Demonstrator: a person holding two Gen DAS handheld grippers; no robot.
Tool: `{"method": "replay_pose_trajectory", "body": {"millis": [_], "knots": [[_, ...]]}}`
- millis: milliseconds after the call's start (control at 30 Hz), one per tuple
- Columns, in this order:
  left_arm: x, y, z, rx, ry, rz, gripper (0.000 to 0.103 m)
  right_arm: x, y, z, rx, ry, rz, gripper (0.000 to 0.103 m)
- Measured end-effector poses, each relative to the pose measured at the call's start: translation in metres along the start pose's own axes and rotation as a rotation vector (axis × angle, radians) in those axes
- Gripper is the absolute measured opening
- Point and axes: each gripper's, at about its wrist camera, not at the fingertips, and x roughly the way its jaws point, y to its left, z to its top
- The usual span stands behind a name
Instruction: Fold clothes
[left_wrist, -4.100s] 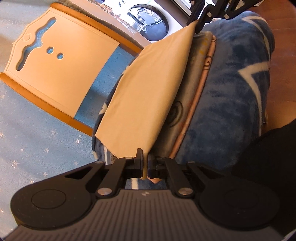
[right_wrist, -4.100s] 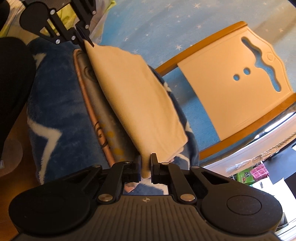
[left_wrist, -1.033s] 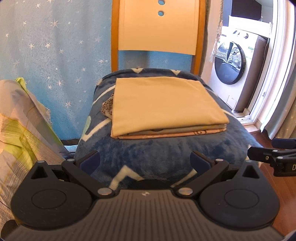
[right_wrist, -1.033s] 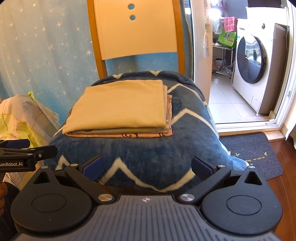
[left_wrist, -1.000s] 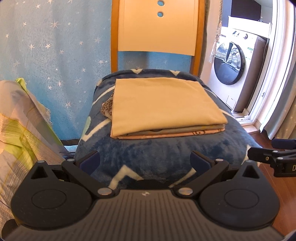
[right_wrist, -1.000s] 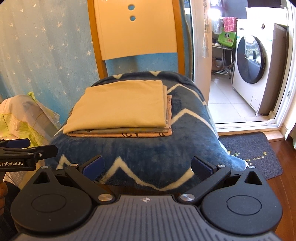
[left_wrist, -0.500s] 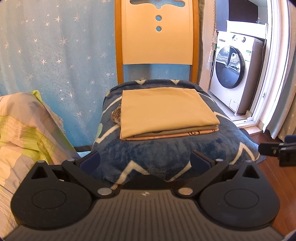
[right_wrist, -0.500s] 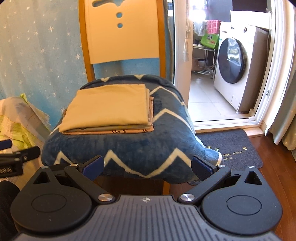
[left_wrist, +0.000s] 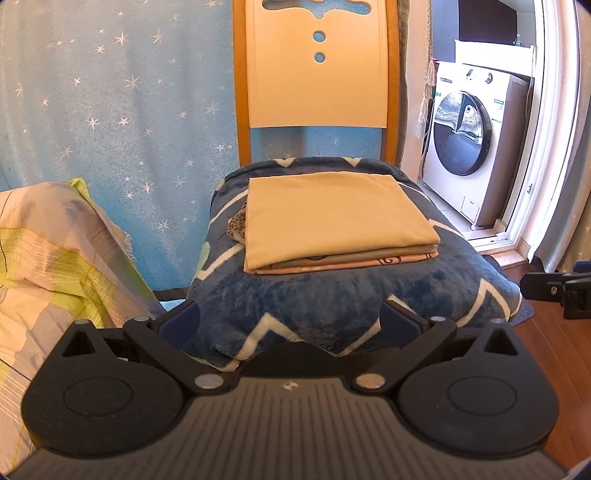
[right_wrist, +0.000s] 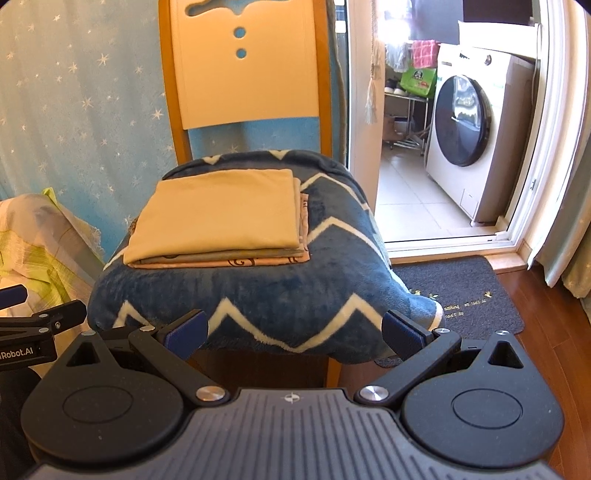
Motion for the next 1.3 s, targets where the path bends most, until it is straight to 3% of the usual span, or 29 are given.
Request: {"method": "replay_pose_trajectory", "body": {"millis": [1300], "knots": [[0.005, 0.003, -0.004, 0.014, 0.003, 0.009, 0.102, 0.016, 0.007, 0.001, -0.015, 0.032, 0.004, 0.103]]}}
